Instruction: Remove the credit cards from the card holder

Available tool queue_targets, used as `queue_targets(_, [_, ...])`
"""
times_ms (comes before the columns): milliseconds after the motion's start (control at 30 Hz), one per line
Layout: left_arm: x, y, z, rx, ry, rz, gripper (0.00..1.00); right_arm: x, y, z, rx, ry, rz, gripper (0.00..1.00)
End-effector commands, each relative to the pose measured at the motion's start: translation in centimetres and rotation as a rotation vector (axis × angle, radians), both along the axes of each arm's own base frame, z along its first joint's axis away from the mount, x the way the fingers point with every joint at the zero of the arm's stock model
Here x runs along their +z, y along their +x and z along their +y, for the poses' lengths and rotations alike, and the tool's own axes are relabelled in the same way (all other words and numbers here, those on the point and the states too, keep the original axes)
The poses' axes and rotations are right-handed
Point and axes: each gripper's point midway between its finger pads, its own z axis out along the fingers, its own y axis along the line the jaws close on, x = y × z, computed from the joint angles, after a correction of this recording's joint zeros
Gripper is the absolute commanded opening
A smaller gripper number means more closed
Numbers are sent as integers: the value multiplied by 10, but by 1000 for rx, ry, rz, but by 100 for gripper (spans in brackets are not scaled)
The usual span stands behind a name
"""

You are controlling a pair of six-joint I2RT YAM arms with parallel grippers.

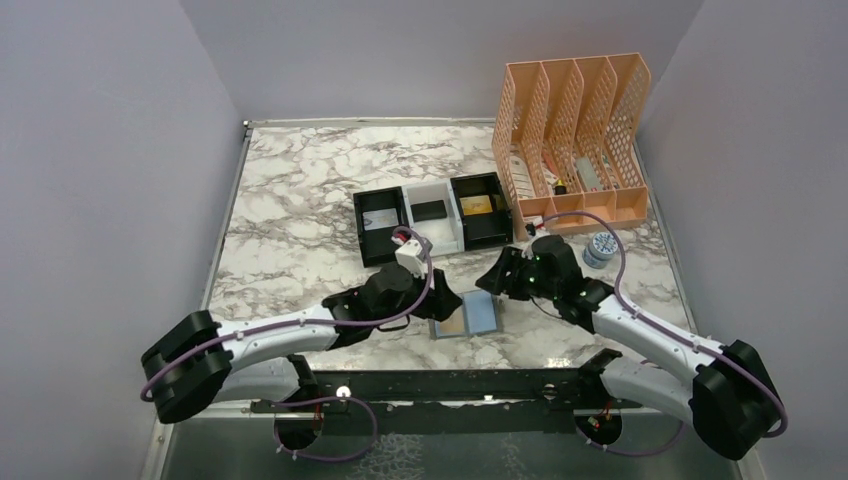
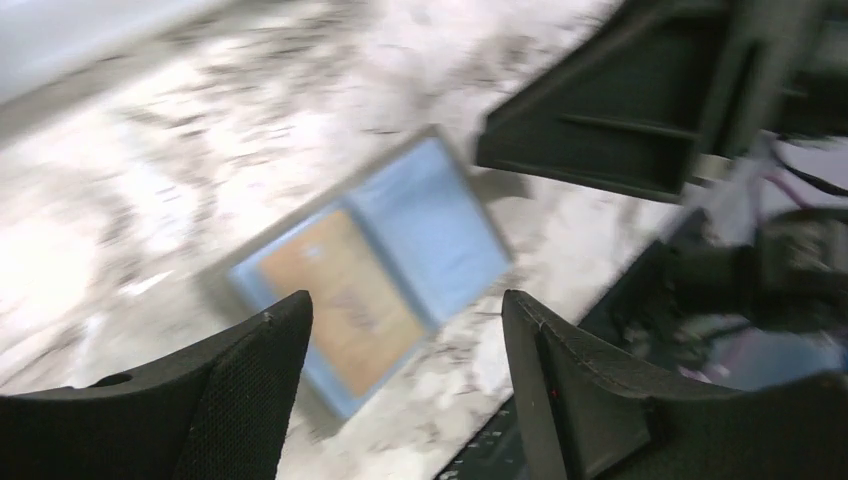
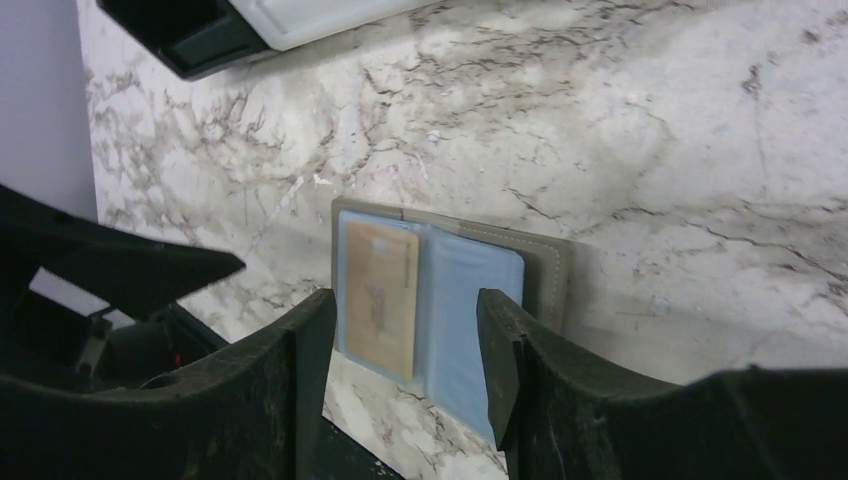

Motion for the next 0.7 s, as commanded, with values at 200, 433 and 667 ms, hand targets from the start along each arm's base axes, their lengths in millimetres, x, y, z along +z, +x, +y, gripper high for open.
queue_targets(200, [-41,34,129,460,341,61,86,2,-6,52,229,-119,-68,50])
queue_targets(433, [-46,46,152,528,302,145,88,-24,-8,67,192,-408,-63,54])
queue_targets(667, [-45,46,152,509,299,123,89,-33,-10,77,268,-467,-65,59])
